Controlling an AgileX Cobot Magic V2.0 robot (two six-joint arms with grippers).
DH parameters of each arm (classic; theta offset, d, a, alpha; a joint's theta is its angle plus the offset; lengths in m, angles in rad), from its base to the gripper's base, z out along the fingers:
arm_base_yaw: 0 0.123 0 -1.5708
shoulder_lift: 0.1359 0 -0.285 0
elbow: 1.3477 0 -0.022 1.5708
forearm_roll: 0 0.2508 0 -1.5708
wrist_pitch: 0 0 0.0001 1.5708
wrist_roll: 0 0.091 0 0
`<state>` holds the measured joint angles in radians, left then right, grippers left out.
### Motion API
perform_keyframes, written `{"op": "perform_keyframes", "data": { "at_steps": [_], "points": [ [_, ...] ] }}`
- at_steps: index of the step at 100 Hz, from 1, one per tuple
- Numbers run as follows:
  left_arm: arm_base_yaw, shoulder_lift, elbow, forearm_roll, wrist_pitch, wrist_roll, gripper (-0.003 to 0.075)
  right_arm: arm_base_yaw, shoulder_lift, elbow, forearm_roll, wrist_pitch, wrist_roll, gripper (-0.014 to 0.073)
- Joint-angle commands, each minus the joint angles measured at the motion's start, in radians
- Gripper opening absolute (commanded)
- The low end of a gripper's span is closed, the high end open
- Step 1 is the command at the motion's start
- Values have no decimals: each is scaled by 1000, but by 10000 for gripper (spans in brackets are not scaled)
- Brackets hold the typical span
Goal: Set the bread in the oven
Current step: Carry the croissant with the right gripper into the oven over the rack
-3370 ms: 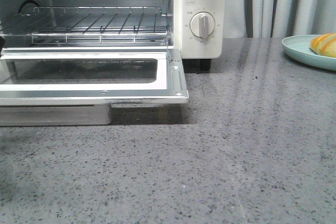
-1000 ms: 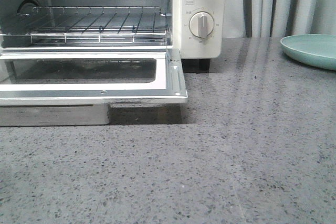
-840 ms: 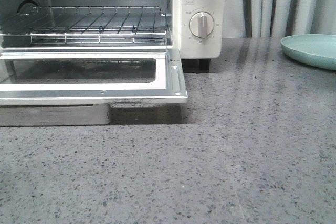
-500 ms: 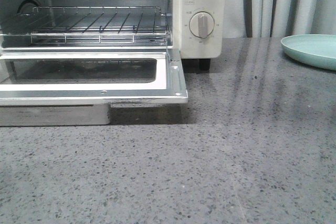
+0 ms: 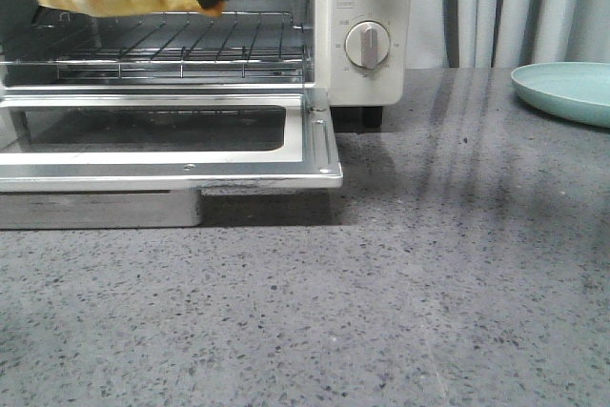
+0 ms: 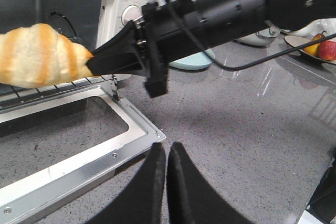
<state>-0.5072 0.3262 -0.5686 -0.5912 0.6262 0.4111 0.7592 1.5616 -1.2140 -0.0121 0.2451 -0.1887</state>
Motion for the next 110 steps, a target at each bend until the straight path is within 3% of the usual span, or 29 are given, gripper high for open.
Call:
{"op": "perform_keyframes", "data": {
  "at_steps": [1,66,110],
  "points": [
    [-7,8,-27,-37,-55,-5,-22,-27,-12,-36,19,-136,6,-67],
    [-7,8,-27,-36,-60,-5,-22,-45,77,-36,30,-265,6,-67],
    [-7,8,-27,-37,-60,-5,-22,-93,84,-36,132,-314,6,-67]
  ]
}}
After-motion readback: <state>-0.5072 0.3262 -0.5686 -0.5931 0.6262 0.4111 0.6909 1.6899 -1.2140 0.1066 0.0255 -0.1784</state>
